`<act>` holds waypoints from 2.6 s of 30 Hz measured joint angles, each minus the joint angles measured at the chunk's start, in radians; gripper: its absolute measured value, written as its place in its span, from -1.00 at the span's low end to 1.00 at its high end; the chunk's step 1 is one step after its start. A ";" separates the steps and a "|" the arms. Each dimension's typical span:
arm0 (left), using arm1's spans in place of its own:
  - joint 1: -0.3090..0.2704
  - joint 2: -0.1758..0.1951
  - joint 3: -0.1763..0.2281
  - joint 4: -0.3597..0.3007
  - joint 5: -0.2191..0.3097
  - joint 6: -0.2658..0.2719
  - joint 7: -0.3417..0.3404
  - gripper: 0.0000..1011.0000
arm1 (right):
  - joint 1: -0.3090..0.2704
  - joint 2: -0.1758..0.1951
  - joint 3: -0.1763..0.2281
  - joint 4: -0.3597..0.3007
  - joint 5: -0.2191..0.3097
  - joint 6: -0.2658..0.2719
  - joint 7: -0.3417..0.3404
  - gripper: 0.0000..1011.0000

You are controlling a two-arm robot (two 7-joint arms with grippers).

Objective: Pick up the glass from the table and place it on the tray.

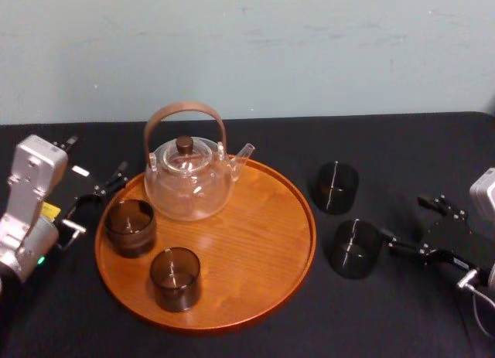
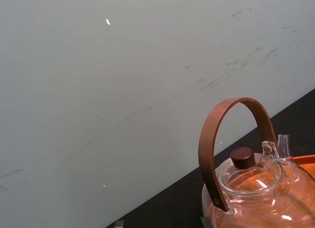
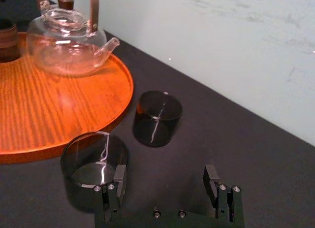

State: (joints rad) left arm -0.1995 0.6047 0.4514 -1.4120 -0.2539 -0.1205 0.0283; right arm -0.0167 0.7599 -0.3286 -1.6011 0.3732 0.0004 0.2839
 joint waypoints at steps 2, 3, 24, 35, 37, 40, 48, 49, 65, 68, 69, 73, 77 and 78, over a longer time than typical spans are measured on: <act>0.000 0.000 0.000 0.000 0.000 0.000 0.000 0.98 | -0.005 0.001 0.002 -0.004 0.000 0.006 0.006 0.98; 0.000 0.000 0.000 0.000 0.000 0.000 0.000 0.98 | -0.007 0.002 0.002 -0.006 0.000 0.009 0.009 0.98; 0.000 0.000 0.000 0.000 0.000 0.000 0.000 0.98 | -0.033 -0.013 -0.009 -0.036 -0.040 0.082 0.090 0.98; 0.000 0.000 0.000 0.000 0.000 0.000 0.000 0.98 | -0.043 -0.032 -0.008 -0.052 -0.052 0.098 0.140 0.98; 0.000 0.000 0.000 0.000 0.000 0.000 0.000 0.98 | -0.042 -0.037 -0.008 -0.052 -0.052 0.100 0.145 0.98; 0.000 0.000 0.000 0.000 0.000 0.000 0.000 0.98 | -0.042 -0.046 -0.004 -0.053 -0.052 0.106 0.155 0.98; 0.000 0.000 0.000 0.000 0.000 0.000 0.000 0.98 | -0.036 -0.072 0.010 -0.045 -0.051 0.116 0.172 0.98; 0.000 0.000 0.000 0.000 0.000 0.000 0.000 0.98 | -0.035 -0.078 0.014 -0.042 -0.049 0.120 0.174 0.98; 0.000 0.000 0.000 0.000 0.000 0.000 0.000 0.98 | 0.011 -0.122 0.015 -0.001 -0.031 0.142 0.195 0.98; 0.000 0.000 0.000 0.000 0.000 0.000 0.000 0.98 | 0.020 -0.126 0.010 0.008 -0.031 0.145 0.199 0.98; 0.000 0.000 0.000 0.000 0.000 0.000 0.000 0.98 | 0.025 -0.128 0.007 0.011 -0.031 0.146 0.201 0.98; 0.000 0.000 0.000 0.000 0.000 0.000 0.000 0.98 | 0.032 -0.130 0.004 0.017 -0.031 0.148 0.202 0.98; 0.000 0.000 0.000 0.000 0.000 0.000 0.000 0.98 | 0.043 -0.135 0.000 0.027 -0.030 0.150 0.202 0.98; 0.000 0.000 0.000 0.000 0.000 0.000 0.000 0.98 | 0.045 -0.136 -0.001 0.029 -0.030 0.151 0.203 0.98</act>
State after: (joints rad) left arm -0.1996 0.6047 0.4514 -1.4120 -0.2539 -0.1205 0.0283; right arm 0.0287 0.6235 -0.3293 -1.5720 0.3433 0.1512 0.4866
